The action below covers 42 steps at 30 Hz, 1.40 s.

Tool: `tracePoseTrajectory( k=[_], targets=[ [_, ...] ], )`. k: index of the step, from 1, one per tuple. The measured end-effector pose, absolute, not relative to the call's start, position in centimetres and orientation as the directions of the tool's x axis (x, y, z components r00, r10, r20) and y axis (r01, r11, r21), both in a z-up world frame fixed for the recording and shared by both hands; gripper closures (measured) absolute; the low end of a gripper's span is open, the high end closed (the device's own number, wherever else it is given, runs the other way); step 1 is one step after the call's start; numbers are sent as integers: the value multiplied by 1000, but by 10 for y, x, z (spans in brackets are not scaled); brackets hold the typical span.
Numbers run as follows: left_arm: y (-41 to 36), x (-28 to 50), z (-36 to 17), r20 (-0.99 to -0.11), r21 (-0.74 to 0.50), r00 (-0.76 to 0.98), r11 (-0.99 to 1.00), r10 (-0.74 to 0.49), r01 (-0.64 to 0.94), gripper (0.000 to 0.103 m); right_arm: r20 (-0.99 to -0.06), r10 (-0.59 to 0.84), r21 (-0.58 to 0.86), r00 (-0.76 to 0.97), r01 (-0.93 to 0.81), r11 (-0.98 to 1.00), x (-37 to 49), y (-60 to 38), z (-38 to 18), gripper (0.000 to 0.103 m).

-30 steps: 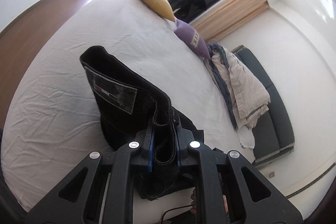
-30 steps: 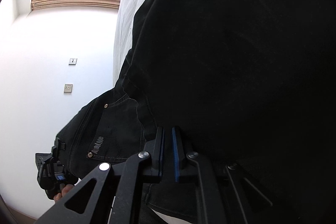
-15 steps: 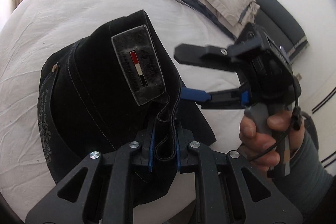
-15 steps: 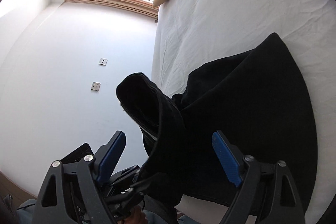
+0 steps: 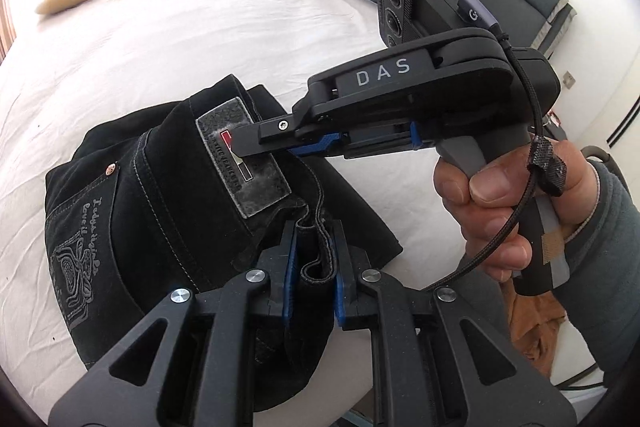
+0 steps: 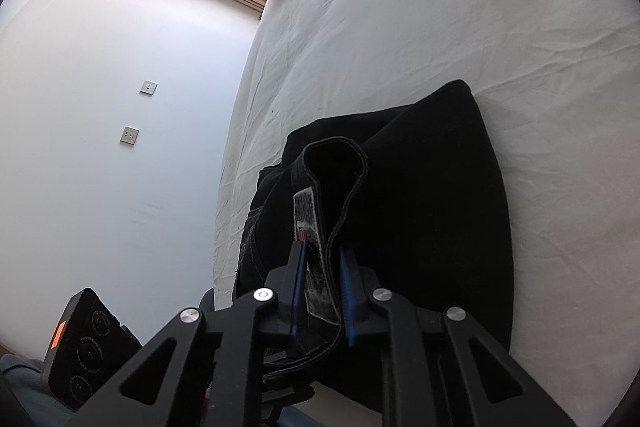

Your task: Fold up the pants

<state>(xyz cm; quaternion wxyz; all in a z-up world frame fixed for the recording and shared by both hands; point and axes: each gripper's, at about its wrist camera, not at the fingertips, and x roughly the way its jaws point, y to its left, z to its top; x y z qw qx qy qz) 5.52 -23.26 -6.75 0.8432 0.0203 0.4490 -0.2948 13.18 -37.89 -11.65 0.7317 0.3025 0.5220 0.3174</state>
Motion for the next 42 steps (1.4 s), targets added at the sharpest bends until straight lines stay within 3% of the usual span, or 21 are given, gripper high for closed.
tracePoseTrajectory(
  k=[7, 15, 17, 22, 25, 28, 30, 32, 36, 41, 42],
  targets=[
    [-269, 61, -66, -746, -212, 437, 800, -503, 561, 90, -575, 764, 761, 291, -151, 631, 143, -396, -109, 87],
    [-304, 76, -118, -788, -207, 381, 791, -483, 575, 90, -610, 740, 756, 283, -71, 651, 149, -411, -148, 87],
    [-300, 78, -123, -785, -239, 367, 791, -499, 564, 88, -615, 727, 753, 306, -48, 657, 146, -416, -154, 93],
    [-267, 81, -106, -756, -360, 315, 766, -574, 532, 88, -623, 698, 759, 353, 55, 649, 140, -446, -171, 95],
    [-235, 69, -77, -686, -408, 356, 741, -635, 534, 88, -572, 706, 786, 417, 32, 618, 130, -456, -154, 95],
    [-204, 65, -62, -644, -450, 380, 731, -664, 514, 88, -563, 710, 779, 424, -16, 627, 126, -448, -130, 87],
    [-186, 68, -63, -648, -431, 419, 760, -636, 487, 88, -590, 705, 745, 394, -71, 663, 125, -433, -115, 79],
    [-167, 75, -66, -659, -435, 440, 787, -610, 439, 88, -614, 700, 718, 364, -110, 687, 123, -417, -104, 78],
    [-109, 101, -75, -679, -421, 496, 840, -541, 341, 88, -543, 779, 759, 313, -214, 615, 111, -383, -88, 78],
    [-74, 125, -119, -716, -405, 503, 875, -485, 267, 88, -612, 765, 739, 203, -198, 644, 107, -348, -129, 77],
    [-78, 128, -131, -723, -416, 487, 871, -490, 260, 88, -651, 733, 714, 198, -166, 680, 108, -350, -143, 85]
  ],
)
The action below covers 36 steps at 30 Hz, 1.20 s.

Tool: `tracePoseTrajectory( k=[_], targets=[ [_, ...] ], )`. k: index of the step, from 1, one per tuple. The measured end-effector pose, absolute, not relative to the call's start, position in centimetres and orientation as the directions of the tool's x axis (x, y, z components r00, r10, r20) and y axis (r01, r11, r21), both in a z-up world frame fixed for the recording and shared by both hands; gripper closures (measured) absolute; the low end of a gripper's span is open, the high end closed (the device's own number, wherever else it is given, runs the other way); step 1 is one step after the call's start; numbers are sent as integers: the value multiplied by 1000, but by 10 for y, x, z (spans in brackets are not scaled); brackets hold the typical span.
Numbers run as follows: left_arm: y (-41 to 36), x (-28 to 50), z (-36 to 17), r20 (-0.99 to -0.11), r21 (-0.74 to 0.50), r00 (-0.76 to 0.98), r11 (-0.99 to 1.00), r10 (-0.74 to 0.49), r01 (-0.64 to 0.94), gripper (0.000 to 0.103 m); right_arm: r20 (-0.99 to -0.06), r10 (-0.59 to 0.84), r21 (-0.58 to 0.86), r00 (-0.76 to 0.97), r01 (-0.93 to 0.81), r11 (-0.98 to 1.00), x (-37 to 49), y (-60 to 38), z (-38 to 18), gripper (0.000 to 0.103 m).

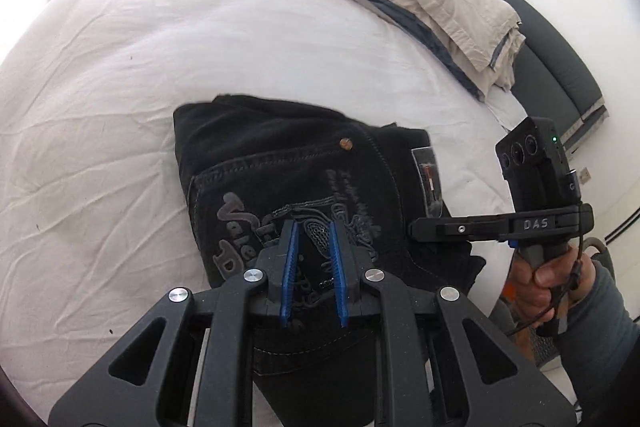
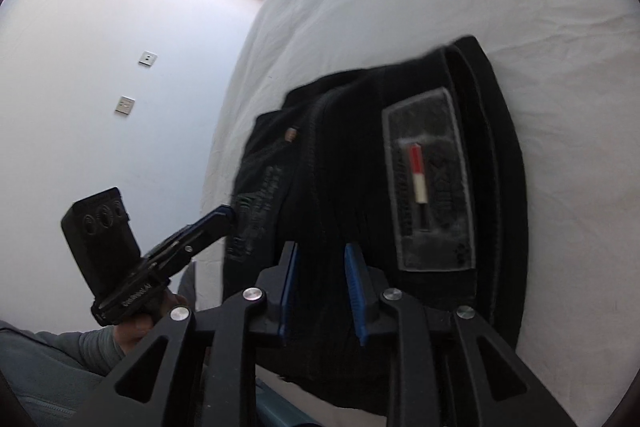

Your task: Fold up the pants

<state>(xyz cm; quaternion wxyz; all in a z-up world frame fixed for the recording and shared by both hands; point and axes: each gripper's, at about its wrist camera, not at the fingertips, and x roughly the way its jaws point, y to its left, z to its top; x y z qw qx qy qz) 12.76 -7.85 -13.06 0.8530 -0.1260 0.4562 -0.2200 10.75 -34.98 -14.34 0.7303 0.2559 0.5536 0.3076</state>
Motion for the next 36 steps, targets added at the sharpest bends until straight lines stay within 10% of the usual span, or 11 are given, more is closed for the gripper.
tracePoseTrajectory(
  k=[1, 9, 15, 20, 25, 36],
  targets=[
    [-82, 129, -137, -722, -431, 473, 863, -505, 265, 88, -662, 723, 713, 199, -133, 689, 107, -356, -156, 103],
    [-120, 142, -161, -735, -394, 443, 855, -513, 337, 88, -630, 730, 745, 266, -56, 664, 90, -401, -167, 103],
    [-119, 141, -160, -743, -388, 434, 856, -510, 342, 88, -547, 763, 788, 344, -96, 608, 106, -399, -124, 73],
    [-122, 141, -153, -749, -381, 430, 859, -504, 342, 88, -531, 797, 808, 287, -111, 578, 143, -366, -129, 73],
    [-125, 140, -154, -750, -370, 433, 860, -500, 351, 88, -569, 777, 802, 272, -25, 596, 140, -380, -159, 102],
    [-87, 165, -123, -716, -343, 530, 890, -454, 299, 88, -590, 759, 786, 274, -17, 617, 117, -395, -173, 103]
  ],
)
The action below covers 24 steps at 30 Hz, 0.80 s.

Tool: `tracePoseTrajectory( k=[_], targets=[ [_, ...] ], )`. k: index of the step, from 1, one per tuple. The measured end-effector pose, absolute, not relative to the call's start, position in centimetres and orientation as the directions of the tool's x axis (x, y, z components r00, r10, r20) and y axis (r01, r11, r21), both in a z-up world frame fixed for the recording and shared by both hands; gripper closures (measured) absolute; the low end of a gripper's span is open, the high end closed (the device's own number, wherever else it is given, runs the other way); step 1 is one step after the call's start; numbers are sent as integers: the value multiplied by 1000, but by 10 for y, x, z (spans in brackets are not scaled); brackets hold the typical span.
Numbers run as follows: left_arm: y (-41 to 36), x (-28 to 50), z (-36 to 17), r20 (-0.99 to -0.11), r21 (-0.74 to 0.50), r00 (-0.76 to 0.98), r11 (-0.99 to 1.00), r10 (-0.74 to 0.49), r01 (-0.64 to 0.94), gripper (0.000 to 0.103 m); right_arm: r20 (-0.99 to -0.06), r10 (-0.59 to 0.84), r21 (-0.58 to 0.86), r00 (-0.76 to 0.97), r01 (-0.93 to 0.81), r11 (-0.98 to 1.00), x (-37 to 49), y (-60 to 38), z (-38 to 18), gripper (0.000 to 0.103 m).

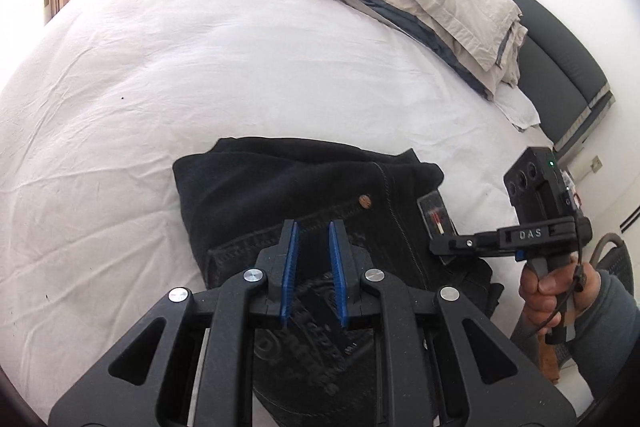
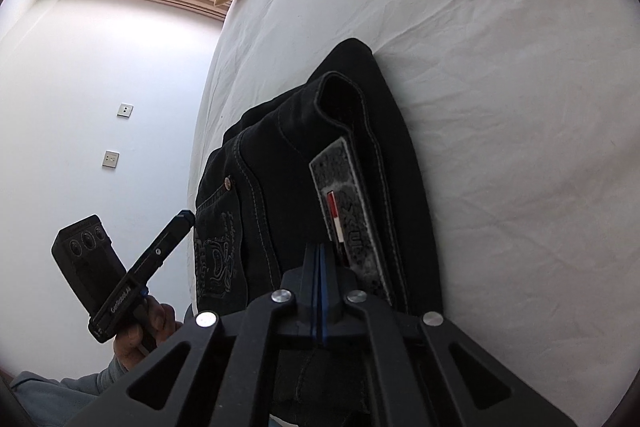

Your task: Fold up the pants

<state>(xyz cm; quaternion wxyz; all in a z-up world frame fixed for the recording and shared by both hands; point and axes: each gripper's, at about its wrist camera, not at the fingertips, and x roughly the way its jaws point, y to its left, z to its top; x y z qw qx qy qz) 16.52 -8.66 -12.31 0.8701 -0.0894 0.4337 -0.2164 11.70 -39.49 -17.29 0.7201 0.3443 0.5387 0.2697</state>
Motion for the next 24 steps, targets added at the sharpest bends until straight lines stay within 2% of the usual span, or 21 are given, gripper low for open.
tracePoseTrajectory(
  k=[5, 9, 11, 13, 14, 16, 21, 24],
  targets=[
    [-76, 155, -145, -698, -461, 454, 833, -553, 306, 88, -576, 768, 797, 280, -14, 603, 113, -398, -174, 103],
    [-97, 103, -150, -712, -391, 419, 814, -564, 430, 88, -584, 764, 790, 275, -27, 613, 105, -400, -171, 103],
    [-101, 80, -155, -727, -374, 382, 796, -571, 476, 88, -590, 759, 782, 274, -41, 622, 99, -400, -165, 97],
    [-96, 67, -154, -729, -390, 348, 776, -590, 496, 88, -582, 762, 782, 283, -60, 620, 91, -403, -158, 77],
    [-91, 63, -154, -729, -407, 331, 768, -600, 496, 88, -583, 757, 778, 294, -67, 625, 87, -406, -153, 71],
    [-74, 55, -145, -718, -435, 322, 759, -617, 485, 87, -579, 745, 770, 331, -78, 633, 80, -415, -141, 50],
    [-24, 61, -141, -727, -454, 380, 816, -571, 357, 87, -601, 669, 724, 437, -57, 687, 81, -443, -121, 39],
    [-9, 86, -151, -742, -484, 392, 839, -543, 247, 87, -626, 645, 714, 438, -11, 700, 95, -451, -128, 37]
  ],
)
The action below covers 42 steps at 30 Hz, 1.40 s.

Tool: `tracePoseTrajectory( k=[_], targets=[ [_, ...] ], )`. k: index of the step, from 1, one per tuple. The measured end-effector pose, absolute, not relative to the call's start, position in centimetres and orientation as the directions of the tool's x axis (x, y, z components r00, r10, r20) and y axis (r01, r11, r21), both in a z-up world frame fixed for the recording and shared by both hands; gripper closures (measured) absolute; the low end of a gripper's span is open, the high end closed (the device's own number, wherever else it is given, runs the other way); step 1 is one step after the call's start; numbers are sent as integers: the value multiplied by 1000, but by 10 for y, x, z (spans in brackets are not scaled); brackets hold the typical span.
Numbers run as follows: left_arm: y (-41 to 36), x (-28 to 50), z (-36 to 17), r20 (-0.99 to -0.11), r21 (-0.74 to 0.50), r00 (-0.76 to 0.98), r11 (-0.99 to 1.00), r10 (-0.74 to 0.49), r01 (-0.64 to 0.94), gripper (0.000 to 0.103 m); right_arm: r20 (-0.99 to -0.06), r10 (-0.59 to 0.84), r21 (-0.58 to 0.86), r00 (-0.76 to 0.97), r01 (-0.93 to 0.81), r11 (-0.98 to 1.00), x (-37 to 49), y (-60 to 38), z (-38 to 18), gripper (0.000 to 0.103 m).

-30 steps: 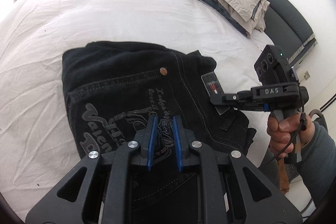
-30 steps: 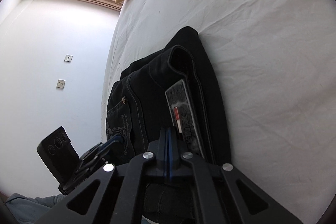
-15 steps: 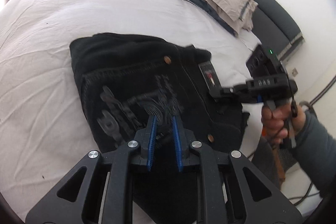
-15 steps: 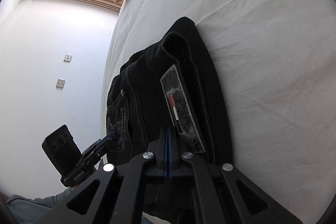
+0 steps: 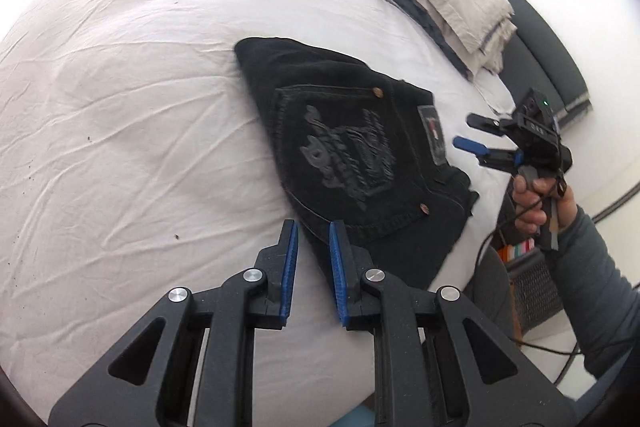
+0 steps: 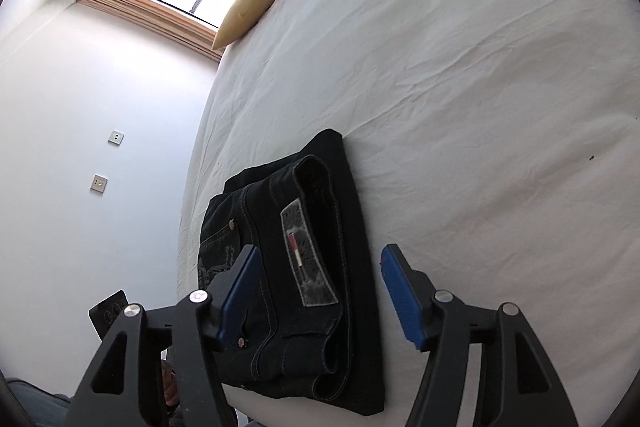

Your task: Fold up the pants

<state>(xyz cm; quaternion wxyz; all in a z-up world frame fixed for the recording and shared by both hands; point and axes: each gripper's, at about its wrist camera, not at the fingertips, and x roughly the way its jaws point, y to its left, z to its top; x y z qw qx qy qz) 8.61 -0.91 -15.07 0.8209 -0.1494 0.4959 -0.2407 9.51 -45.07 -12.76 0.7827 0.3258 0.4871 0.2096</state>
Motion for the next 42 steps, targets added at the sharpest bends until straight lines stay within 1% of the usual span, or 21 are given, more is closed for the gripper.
tracePoseTrajectory(
  k=[5, 8, 10, 12, 16, 18, 20, 21, 22, 23, 24, 25, 28, 29, 31, 32, 33, 35, 36, 41, 42],
  targets=[
    [-13, 118, -163, -727, -552, 342, 803, -596, 225, 87, -679, 649, 693, 343, 6, 721, 118, -435, -149, 36],
    [-9, 134, -171, -713, -609, 295, 770, -636, 189, 87, -681, 661, 698, 316, 9, 716, 126, -427, -158, 33],
    [-4, 139, -174, -700, -642, 281, 751, -656, 155, 87, -667, 674, 713, 316, 8, 702, 129, -426, -158, 27],
    [-1, 140, -176, -693, -654, 274, 741, -667, 151, 86, -669, 676, 711, 311, 0, 703, 132, -423, -157, 26],
    [3, 142, -179, -689, -669, 263, 732, -675, 126, 86, -707, 648, 670, 284, -24, 742, 136, -414, -154, 27],
    [12, 140, -173, -692, -672, 278, 735, -667, 92, 86, -727, 631, 650, 271, -26, 759, 137, -411, -152, 29],
    [26, 136, -165, -659, -694, 330, 715, -676, 79, 85, -739, 620, 637, 261, -27, 770, 138, -408, -151, 30],
    [31, 135, -163, -650, -700, 338, 709, -681, 82, 81, -744, 617, 632, 259, -29, 774, 138, -408, -151, 30],
    [32, 136, -165, -654, -698, 332, 712, -680, 83, 63, -747, 614, 628, 255, -31, 777, 138, -407, -152, 30],
    [32, 137, -169, -662, -693, 324, 716, -676, 77, 34, -747, 614, 628, 255, -33, 778, 139, -406, -152, 31],
    [31, 137, -173, -664, -696, 320, 715, -675, 66, 27, -750, 610, 624, 254, -35, 781, 140, -404, -152, 36],
    [29, 137, -178, -658, -705, 315, 706, -684, 61, 26, -755, 605, 616, 252, -39, 786, 141, -402, -152, 46],
    [17, 141, -188, -650, -721, 280, 690, -706, 65, 26, -766, 594, 603, 245, -46, 797, 143, -397, -154, 53],
    [14, 142, -188, -651, -720, 280, 691, -705, 67, 27, -768, 592, 600, 244, -48, 798, 143, -397, -154, 54],
    [1, 145, -189, -665, -706, 259, 703, -701, 88, 29, -762, 600, 609, 246, -45, 792, 142, -397, -154, 60],
    [-5, 147, -189, -672, -697, 253, 710, -696, 102, 44, -760, 601, 610, 247, -47, 791, 141, -397, -154, 62],
    [-10, 149, -192, -678, -694, 238, 712, -695, 104, 53, -762, 597, 605, 251, -53, 794, 140, -396, -152, 64],
    [-14, 154, -197, -676, -706, 229, 705, -700, 71, 63, -772, 579, 585, 262, -63, 809, 137, -393, -149, 68],
    [-14, 156, -198, -674, -710, 228, 701, -703, 63, 64, -777, 569, 573, 269, -70, 816, 136, -391, -147, 70],
    [-22, 153, -182, -692, -678, 251, 729, -677, 94, 79, -812, 493, 484, 312, -109, 868, 127, -376, -130, 77],
    [-22, 153, -179, -692, -676, 257, 730, -675, 100, 80, -818, 476, 464, 323, -120, 878, 125, -373, -125, 80]
  ],
)
